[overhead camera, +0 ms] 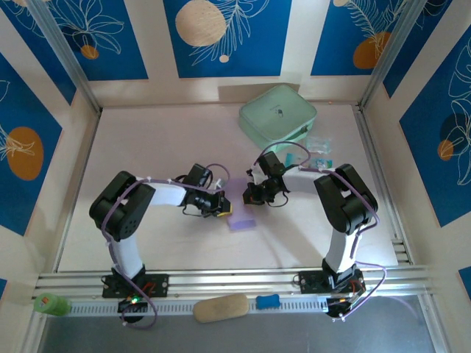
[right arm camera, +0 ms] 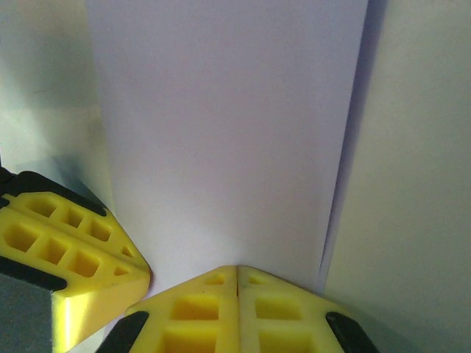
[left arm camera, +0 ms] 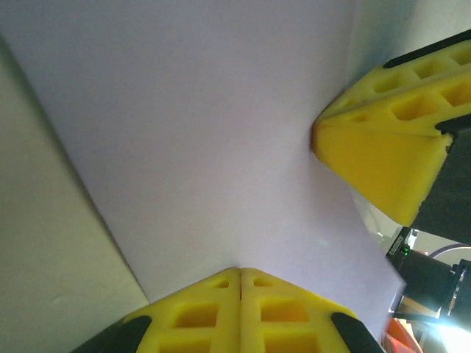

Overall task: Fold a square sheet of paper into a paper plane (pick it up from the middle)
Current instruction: First fold the square sheet of paper in half at the center of the table.

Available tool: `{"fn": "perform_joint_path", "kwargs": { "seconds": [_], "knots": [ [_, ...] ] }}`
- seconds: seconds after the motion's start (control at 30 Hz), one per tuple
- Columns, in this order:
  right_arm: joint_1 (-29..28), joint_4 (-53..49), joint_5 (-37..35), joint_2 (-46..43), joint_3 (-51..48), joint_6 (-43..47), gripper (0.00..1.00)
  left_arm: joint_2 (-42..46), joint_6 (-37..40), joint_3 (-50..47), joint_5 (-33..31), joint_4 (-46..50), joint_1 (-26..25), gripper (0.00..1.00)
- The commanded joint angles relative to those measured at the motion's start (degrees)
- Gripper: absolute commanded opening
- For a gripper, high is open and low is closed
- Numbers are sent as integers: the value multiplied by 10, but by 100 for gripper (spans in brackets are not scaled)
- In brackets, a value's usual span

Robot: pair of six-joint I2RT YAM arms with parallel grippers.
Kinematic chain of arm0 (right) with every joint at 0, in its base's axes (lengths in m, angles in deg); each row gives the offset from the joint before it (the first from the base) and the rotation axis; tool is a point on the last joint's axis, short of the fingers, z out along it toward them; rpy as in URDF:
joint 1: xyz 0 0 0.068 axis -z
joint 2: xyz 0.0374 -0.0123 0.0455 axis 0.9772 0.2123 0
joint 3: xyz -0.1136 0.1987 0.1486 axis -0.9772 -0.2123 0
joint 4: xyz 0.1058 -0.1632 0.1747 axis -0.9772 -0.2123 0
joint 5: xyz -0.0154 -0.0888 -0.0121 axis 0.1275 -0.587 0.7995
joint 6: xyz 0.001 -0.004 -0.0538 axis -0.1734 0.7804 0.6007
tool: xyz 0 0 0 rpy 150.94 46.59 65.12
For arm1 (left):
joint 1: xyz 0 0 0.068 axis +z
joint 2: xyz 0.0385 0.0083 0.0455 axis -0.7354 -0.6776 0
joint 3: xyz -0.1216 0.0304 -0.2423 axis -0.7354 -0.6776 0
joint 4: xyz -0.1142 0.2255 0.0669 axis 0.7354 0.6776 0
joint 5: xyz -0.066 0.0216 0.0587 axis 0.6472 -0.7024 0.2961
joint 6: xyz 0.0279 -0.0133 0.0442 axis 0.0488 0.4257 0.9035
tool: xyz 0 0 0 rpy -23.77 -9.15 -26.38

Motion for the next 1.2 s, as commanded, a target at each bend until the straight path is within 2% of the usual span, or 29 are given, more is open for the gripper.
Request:
{"fn": "perform_joint_path", "kwargs": {
  "seconds": [0.0, 0.33, 0.53, 0.93, 1.17],
  "knots": [
    [0, -58, -63, 38, -17, 5, 2, -10, 33, 2, -41, 55, -4, 3],
    [3, -62, -65, 37, -18, 3, 2, 36, -58, 40, -8, 8, -21, 4],
    [4, -61, -65, 37, -21, 4, 2, 29, -104, -6, -15, -49, -39, 3],
    [6, -60, -66, 36, -24, 5, 2, 12, -88, -95, -41, -122, -44, 4],
    [6, -60, -67, 35, -25, 5, 2, 74, -93, -70, -55, -81, -44, 7]
  ]
}}
